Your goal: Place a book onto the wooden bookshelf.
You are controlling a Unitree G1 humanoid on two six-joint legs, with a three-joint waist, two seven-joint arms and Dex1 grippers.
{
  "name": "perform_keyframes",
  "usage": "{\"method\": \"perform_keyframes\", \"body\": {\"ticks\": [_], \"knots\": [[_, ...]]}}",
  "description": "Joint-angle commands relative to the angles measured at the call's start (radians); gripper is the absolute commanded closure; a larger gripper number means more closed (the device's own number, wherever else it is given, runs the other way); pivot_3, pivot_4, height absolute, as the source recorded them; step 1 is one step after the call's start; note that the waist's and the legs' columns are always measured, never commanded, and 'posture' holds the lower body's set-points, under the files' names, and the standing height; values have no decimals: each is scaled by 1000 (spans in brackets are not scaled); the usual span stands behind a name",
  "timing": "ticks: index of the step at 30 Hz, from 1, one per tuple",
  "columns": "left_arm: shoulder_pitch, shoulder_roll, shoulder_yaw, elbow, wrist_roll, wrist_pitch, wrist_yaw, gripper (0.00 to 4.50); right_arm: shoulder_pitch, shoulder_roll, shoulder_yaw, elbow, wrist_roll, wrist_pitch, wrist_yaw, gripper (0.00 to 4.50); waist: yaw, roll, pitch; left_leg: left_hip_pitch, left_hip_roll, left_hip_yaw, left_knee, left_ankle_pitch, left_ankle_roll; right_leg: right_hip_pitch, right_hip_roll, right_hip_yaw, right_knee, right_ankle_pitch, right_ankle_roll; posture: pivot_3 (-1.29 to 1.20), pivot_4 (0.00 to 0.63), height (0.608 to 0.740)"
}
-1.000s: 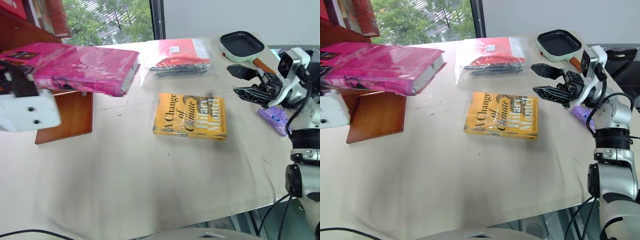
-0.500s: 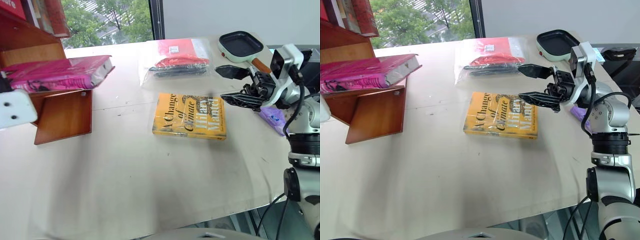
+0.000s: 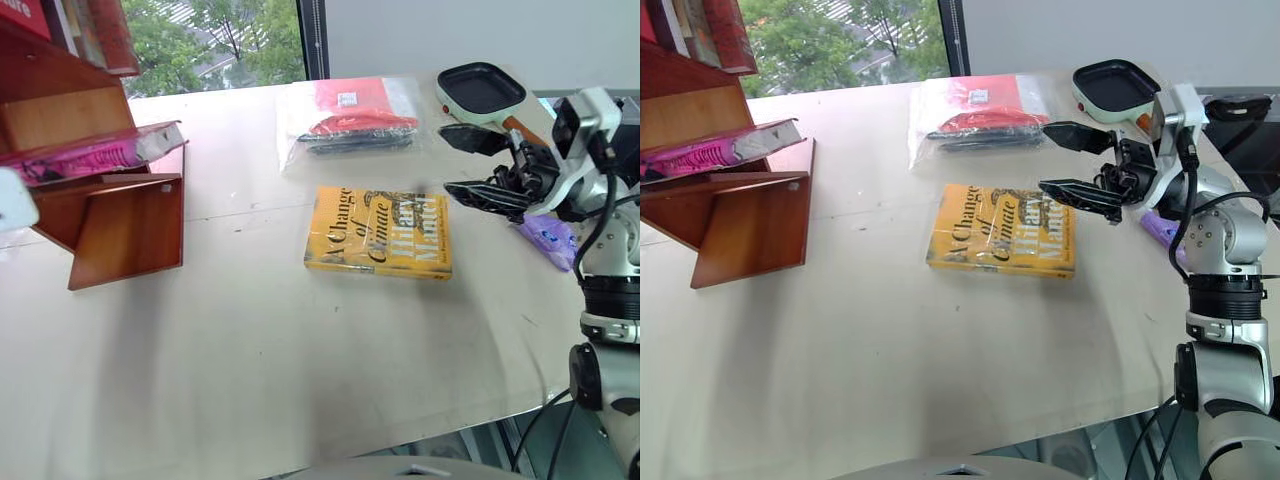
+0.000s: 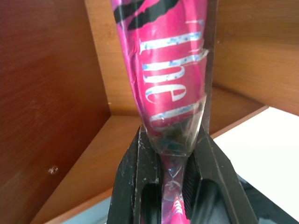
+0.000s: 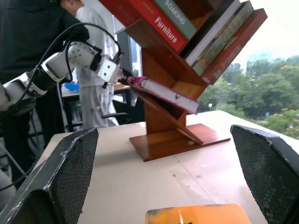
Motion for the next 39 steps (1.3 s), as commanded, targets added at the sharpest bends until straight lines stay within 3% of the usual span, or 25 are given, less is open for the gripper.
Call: {"method": "perform_keyframes", "body": {"ticks": [1, 6, 15, 21, 25, 30, 32, 35, 39], "knots": [[10, 50, 25, 97, 39, -60, 32, 4494, 15, -11, -29, -50, 21, -7, -14, 0, -2, 0, 0, 0, 0, 0, 0, 0, 0, 0, 0, 0, 0, 0, 0, 0, 150, 740], [9, 68, 19, 154, 26, -83, 34, 4494, 27, -13, -32, -58, 15, -22, -29, 0, -14, 0, 0, 2, 2, 1, 0, 0, 0, 0, 1, 0, 2, 2, -3, 0, 150, 740], [18, 42, 50, 111, 26, -15, 8, 144, 9, -5, -28, -31, 11, -48, -25, 0, -20, -1, -1, 6, 3, 2, 2, 0, 0, 0, 2, 0, 11, 3, -4, 0, 150, 740], [23, 29, 185, 25, 68, 7, -41, 51, -6, -1, -23, 2, 2, -60, -16, 0, -20, -2, -1, 2, 2, 2, 6, 0, 0, 0, 1, -3, 11, 3, -4, 0, 150, 740], [-74, 46, 306, -32, -9, 77, -96, 51, 21, -16, -19, -3, -3, -45, -17, 0, -18, -2, -1, 0, 2, 1, 8, 0, 0, 0, 0, -6, 8, 3, -4, 0, 150, 740], [-97, -16, 428, -150, -217, 283, -336, 51, 50, -32, -20, -6, -12, -45, -14, 0, -19, -1, -1, 0, 2, 2, 8, 0, 0, 0, 0, -6, 8, 3, -4, 0, 150, 740], [-66, -66, 460, -240, -307, 456, -435, 51, 81, -44, -15, -6, -32, -60, 0, 0, -20, -1, -1, 1, 2, 3, 8, 0, 0, 0, 0, -5, 7, 3, -4, 0, 150, 740], [-34, -121, 437, -382, -431, 714, -489, 51, 125, -63, -14, -2, -57, -79, 11, 0, -20, -1, -1, 2, 3, 2, 10, 0, 0, 0, 1, -6, 10, 3, -4, 0, 150, 740], [-155, -205, 289, -559, -693, 1011, -339, 51, 197, -84, -38, 2, -80, -105, -3, 0, -9, -5, -4, 3, 2, 1, 13, 0, 0, 2, 1, -7, 14, 3, -4, 0, 150, 740]]}}
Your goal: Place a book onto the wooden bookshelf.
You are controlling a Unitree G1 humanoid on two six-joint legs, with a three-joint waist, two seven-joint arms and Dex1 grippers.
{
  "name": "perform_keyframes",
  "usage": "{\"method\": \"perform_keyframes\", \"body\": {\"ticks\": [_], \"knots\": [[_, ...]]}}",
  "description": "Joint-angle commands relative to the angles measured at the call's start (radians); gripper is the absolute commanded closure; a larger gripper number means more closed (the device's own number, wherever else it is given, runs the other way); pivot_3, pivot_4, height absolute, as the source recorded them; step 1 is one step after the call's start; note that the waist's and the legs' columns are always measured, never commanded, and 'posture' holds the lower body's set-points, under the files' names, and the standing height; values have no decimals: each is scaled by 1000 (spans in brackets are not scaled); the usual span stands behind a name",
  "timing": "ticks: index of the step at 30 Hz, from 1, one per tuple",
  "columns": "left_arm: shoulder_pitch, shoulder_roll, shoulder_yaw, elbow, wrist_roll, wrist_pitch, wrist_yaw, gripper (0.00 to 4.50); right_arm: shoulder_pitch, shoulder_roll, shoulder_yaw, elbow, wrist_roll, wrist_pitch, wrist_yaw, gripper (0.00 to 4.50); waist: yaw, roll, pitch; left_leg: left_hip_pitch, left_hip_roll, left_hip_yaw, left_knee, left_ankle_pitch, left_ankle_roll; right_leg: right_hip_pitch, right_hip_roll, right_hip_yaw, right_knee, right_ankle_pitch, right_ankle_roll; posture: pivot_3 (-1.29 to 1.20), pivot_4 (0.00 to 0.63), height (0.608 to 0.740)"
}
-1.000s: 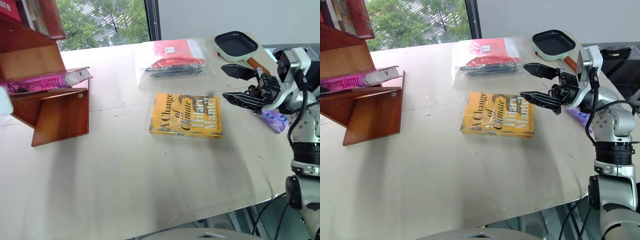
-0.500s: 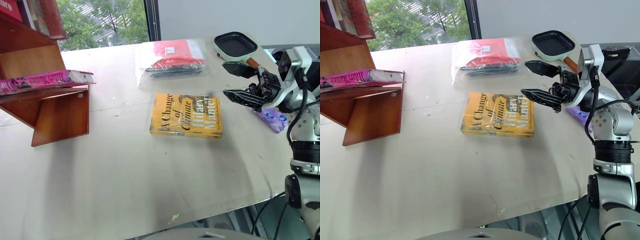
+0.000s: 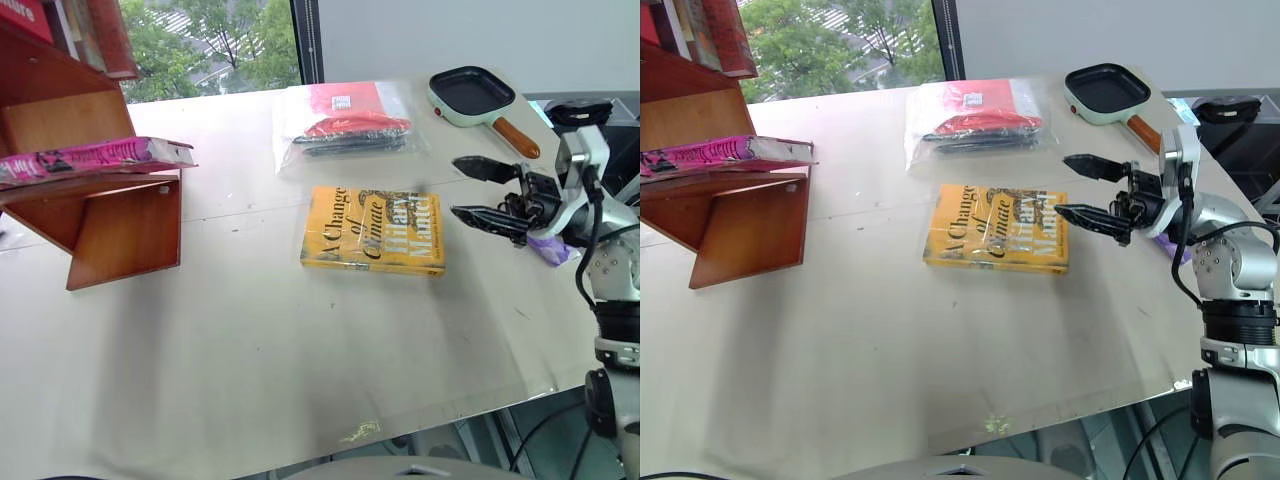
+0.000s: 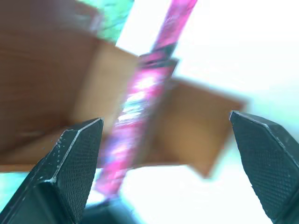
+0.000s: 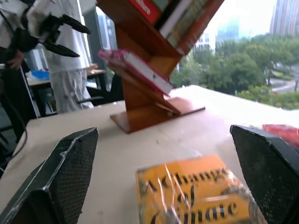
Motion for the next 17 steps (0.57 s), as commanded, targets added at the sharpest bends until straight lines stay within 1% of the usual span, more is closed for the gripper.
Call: {"method": "perform_keyframes", "body": {"ticks": [1, 3, 4, 5, 6, 7, 8, 9, 10, 12, 14, 17], "knots": [[-95, -88, -119, -198, -250, 290, 149, 51, 57, -34, -35, -11, -30, -59, 3, 0, 6, 0, -1, 1, -1, 0, 0, 0, 0, 1, 0, 0, 1, 0, 0, 0, 150, 740], [-99, -211, -221, -296, -332, 371, 247, 51, 113, -48, -26, -6, -86, -125, 0, 0, 8, 2, -2, 3, -1, 1, 1, 0, 0, 3, -1, 2, 1, 0, 0, 0, 150, 740], [-62, -330, -316, -354, -351, 371, 321, 51, 162, -47, -35, 2, -128, -177, -35, 0, 9, 1, -1, 6, -1, 2, 0, 0, 0, 5, -1, 4, 1, 0, 0, 0, 150, 740], [-34, -408, -376, -389, -363, 365, 374, 51, 195, -43, -43, 4, -155, -210, -63, 0, 9, 2, -3, 7, -1, 3, 0, 0, 0, 5, -1, 4, 2, 0, 0, 0, 150, 740], [-4, -460, -432, -406, -345, 325, 422, 51, 221, -40, -47, 6, -181, -245, -88, 0, 10, 6, -7, 7, 0, 2, -2, 0, 0, 6, 0, 4, 0, 1, 0, 0, 150, 740], [25, -568, -516, -401, -294, 226, 506, 51, 267, -34, -53, 17, -230, -307, -131, 0, 10, 5, -7, 11, -1, 5, -2, 0, 0, 7, -1, 6, 0, 0, 0, 0, 150, 740], [45, -635, -571, -394, -257, 151, 567, 51, 296, -30, -55, 25, -261, -350, -158, 0, 14, 3, -8, 11, 0, 7, -2, -1, -1, 8, 0, 8, 0, 0, -1, 0, 150, 740], [81, -722, -627, -386, -230, 71, 623, 51, 333, -21, -59, 27, -286, -392, -184, 0, 15, 2, -8, 11, 0, 7, -2, 0, -1, 7, 0, 8, 0, 1, -1, 0, 150, 740], [156, -782, -694, -379, -200, 11, 651, 51, 375, -17, -60, 17, -286, -393, -190, 0, 16, 3, -9, 11, 0, 8, -2, -1, -1, 7, 0, 8, 0, 1, -1, 0, 150, 740], [294, -876, -799, -306, -114, -93, 735, 51, 461, -3, -57, 5, -298, -401, -220, 0, 16, 4, -11, 15, 0, 10, -3, -1, -1, 8, 0, 11, 0, 1, -1, 0, 150, 740], [389, -897, -893, -247, -35, -197, 787, 51, 518, 8, -48, 20, -331, -445, -246, 0, 20, 5, -14, 16, 1, 11, -4, -1, 0, 9, 0, 14, 0, 1, -1, 0, 150, 740], [436, -896, -956, -232, -29, -241, 821, 51, 553, 19, -39, 21, -361, -465, -289, 0, 21, 4, -13, 18, 1, 11, -3, -5, 7, 13, 2, 13, -1, 0, -1, 0, 150, 740]]}}
